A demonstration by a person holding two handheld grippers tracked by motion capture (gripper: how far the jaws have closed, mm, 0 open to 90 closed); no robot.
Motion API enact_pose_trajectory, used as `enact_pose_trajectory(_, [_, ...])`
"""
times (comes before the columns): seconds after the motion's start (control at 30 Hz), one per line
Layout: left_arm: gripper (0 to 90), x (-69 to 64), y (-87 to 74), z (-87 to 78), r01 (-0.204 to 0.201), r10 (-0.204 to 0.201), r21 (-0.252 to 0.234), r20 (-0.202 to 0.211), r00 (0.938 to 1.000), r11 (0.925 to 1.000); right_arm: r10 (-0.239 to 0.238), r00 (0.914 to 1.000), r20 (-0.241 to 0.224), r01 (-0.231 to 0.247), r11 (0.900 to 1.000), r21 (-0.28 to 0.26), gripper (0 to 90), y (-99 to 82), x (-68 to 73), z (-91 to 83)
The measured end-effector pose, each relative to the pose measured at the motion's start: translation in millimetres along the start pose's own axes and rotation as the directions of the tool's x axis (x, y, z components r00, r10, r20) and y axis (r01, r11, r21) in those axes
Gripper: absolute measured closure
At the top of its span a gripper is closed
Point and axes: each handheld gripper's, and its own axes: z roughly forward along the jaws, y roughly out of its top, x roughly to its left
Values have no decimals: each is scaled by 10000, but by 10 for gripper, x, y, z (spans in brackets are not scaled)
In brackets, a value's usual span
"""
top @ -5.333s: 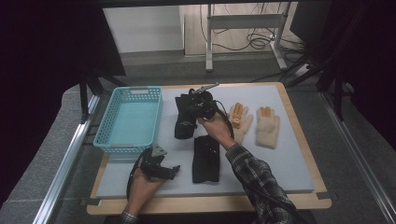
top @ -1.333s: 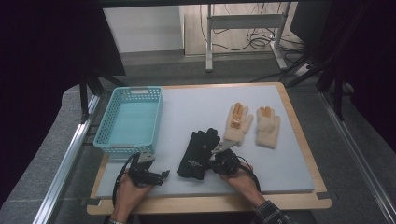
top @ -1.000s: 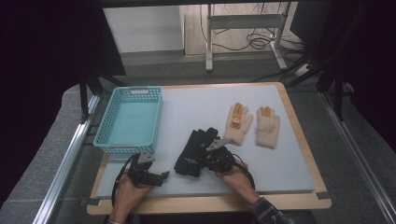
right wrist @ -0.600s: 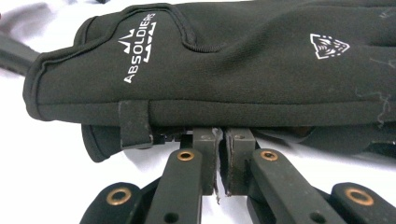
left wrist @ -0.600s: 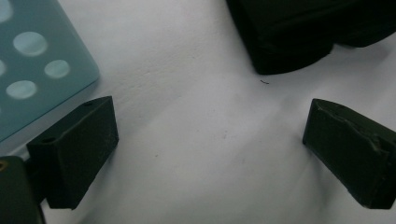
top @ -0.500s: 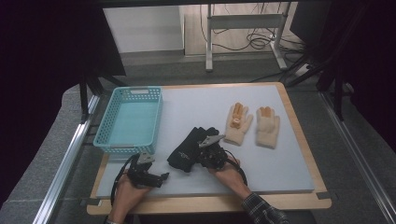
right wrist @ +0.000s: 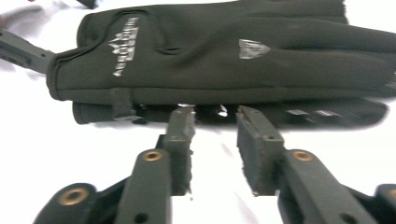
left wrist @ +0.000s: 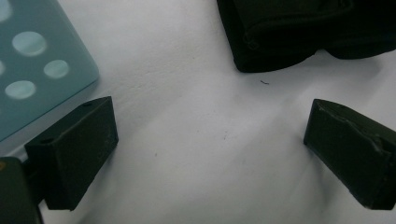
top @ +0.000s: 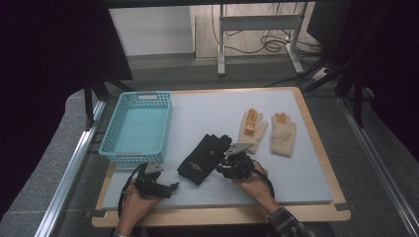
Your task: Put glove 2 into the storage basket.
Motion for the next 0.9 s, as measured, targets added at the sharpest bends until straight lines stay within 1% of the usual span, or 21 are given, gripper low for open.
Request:
enact_pose_trajectory(0.07, [32, -1, 0, 0, -9, 9, 3, -3, 10000, 10000, 93, 9996, 260, -92, 10000, -11, 522, -61, -69, -94])
enact_pose_trajectory(0.17, [31, -4, 0, 1, -16, 16, 5, -26, 10000, 10000, 162, 9975, 683, -161, 9999, -18, 440, -149, -158, -212])
enact_pose_trajectory(0.23, [30, -7, 0, 2, -8, 8, 4, -47, 10000, 10000, 178, 9943, 1053, -175, 9998, -36, 392, -213, -224, -296])
enact_pose_trajectory(0.3, [30, -10, 0, 2, -3, 3, 4, -72, 10000, 10000, 288, 9904, 1348, -285, 9996, -35, 343, -282, -295, -374])
enact_pose_trajectory(0.37, [31, -12, 0, 3, 16, -16, -7, -91, 10000, 10000, 334, 9845, 1719, -339, 9994, -2, 312, -361, -372, -450])
enact_pose_trajectory(0.4, [31, -12, 0, 3, 16, -16, -7, -91, 10000, 10000, 334, 9845, 1719, -339, 9994, -2, 312, -361, -372, -450])
enact_pose_trajectory(0.43, [32, -13, -1, 2, 40, -40, -17, -91, 10000, 10000, 517, 9768, 2079, -514, 9987, -67, 289, -449, -453, -529])
enact_pose_trajectory(0.47, [33, -13, -1, 2, 40, -40, -17, -91, 10000, 10000, 517, 9768, 2079, -514, 9987, -67, 289, -449, -453, -529])
enact_pose_trajectory(0.57, [36, -18, -4, 3, 80, -81, -54, -146, 9999, 10000, 893, 9659, 2429, -875, 9960, -184, 269, -581, -565, -645])
enact_pose_trajectory(0.6, [37, -19, -5, 3, 85, -86, -62, -149, 9999, 9999, 976, 9601, 2620, -956, 9952, -207, 265, -631, -601, -687])
enact_pose_trajectory(0.73, [37, -19, -6, 3, 87, -88, -81, -158, 9998, 9999, 1066, 9457, 3072, -1045, 9942, -234, 254, -755, -696, -792])
enact_pose_trajectory(0.77, [37, -21, -7, 3, 82, -84, -88, -170, 9998, 9999, 1169, 9371, 3289, -1152, 9930, -249, 249, -813, -741, -828])
enact_pose_trajectory(0.8, [36, -21, -7, 3, 82, -84, -88, -170, 9998, 9999, 1169, 9371, 3289, -1152, 9930, -249, 249, -813, -741, -828])
enact_pose_trajectory(0.87, [36, -21, -8, 3, 99, -100, -105, -169, 9998, 9999, 1272, 9295, 3463, -1267, 9916, -243, 227, -879, -788, -843])
enact_pose_trajectory(0.9, [36, -22, -8, 3, 98, -100, -109, -172, 9998, 9999, 1378, 9312, 3373, -1338, 9904, -354, 227, -897, -804, -847])
